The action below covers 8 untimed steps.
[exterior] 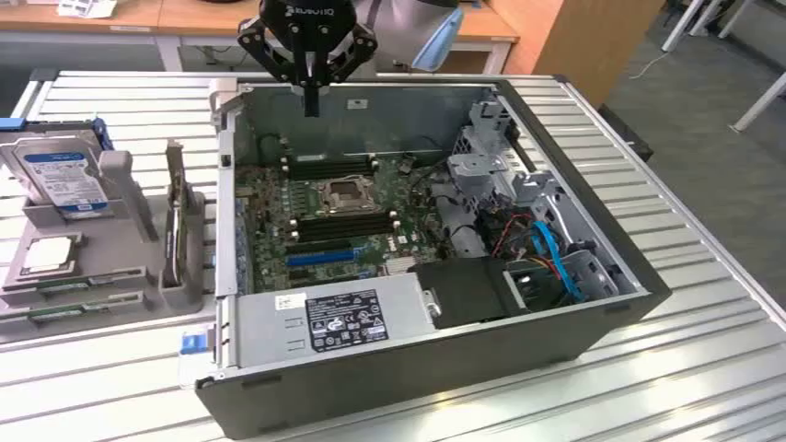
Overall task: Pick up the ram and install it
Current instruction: 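Reach for the ram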
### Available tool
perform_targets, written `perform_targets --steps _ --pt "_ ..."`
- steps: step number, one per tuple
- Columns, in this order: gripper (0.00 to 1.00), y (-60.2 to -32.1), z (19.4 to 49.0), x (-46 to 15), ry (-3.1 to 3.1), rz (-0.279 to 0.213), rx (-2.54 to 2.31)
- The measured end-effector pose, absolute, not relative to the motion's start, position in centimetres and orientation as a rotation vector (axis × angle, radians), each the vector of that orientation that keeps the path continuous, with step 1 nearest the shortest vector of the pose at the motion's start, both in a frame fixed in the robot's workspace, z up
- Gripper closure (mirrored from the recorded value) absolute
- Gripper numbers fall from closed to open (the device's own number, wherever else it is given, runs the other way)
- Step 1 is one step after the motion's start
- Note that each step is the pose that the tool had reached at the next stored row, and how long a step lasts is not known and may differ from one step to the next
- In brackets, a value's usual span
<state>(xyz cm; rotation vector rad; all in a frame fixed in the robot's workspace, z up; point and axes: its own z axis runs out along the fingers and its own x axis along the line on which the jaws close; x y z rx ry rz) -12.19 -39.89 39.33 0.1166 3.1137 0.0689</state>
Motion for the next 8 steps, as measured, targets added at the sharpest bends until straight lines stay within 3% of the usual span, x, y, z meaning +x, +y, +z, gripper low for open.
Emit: perform_targets --steps 8 --pt "0.90 -39.88 39.33 -12.19 3.114 0.069 0.117"
